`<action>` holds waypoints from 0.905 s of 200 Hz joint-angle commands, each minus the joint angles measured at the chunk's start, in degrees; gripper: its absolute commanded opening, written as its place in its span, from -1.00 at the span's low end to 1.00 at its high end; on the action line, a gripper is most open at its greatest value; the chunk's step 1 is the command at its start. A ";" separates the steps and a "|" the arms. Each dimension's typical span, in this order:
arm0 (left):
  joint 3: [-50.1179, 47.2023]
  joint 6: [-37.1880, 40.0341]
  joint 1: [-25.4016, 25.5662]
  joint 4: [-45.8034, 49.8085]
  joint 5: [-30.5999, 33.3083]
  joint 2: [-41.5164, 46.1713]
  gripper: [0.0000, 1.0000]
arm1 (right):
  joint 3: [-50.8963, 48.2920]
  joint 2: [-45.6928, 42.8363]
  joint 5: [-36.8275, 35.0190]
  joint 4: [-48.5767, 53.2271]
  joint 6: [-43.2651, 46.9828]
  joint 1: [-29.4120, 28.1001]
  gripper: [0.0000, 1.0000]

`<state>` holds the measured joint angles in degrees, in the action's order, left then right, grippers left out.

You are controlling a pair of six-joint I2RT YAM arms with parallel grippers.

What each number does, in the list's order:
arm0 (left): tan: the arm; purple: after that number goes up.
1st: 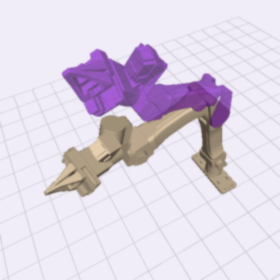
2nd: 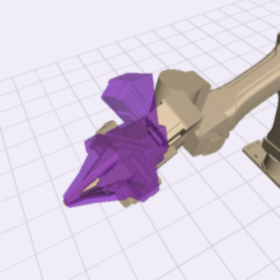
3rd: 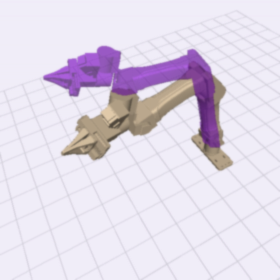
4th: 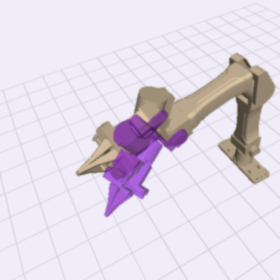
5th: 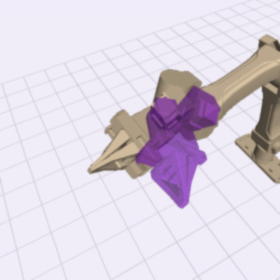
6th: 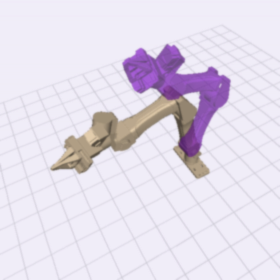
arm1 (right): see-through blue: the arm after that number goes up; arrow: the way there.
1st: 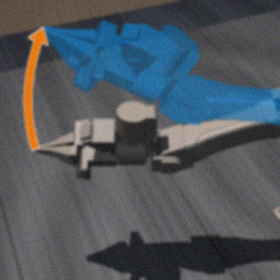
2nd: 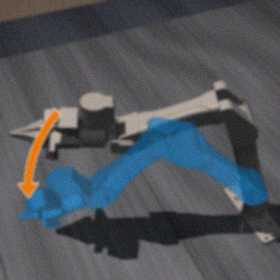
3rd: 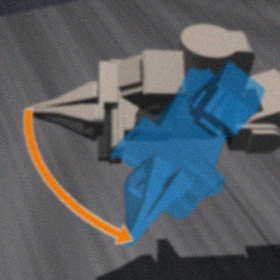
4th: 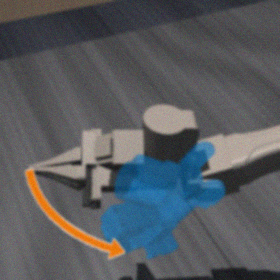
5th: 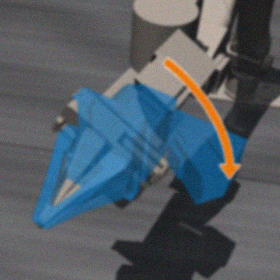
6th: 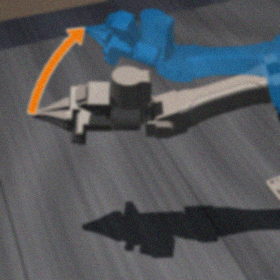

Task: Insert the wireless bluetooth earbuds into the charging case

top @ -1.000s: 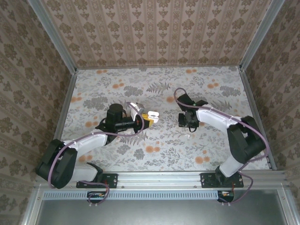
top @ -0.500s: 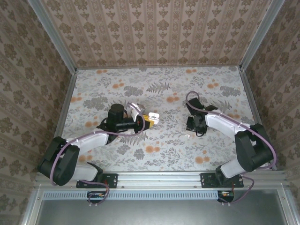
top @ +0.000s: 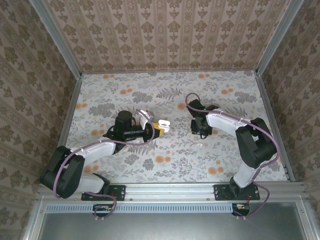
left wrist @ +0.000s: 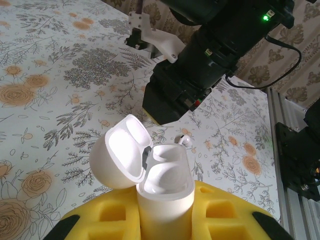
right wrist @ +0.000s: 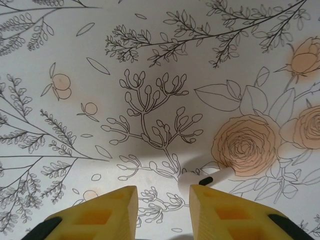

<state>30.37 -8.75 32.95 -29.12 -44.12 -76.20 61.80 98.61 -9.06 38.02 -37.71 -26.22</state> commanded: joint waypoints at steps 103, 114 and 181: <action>0.75 1.37 0.01 -0.76 -1.26 0.09 -1.00 | 2.52 0.45 -7.63 6.38 0.80 -1.45 -0.37; 0.83 1.38 0.01 -0.74 -1.39 0.02 -1.00 | 1.79 -1.44 -8.36 6.86 0.67 -1.16 -0.37; 1.29 1.46 0.01 -1.46 -2.34 -1.05 -1.00 | -8.95 -12.20 -7.68 7.20 -0.83 10.58 -0.33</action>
<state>30.39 -8.75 32.93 -29.15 -44.49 -76.51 57.28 89.19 -16.40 42.78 -37.56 -20.67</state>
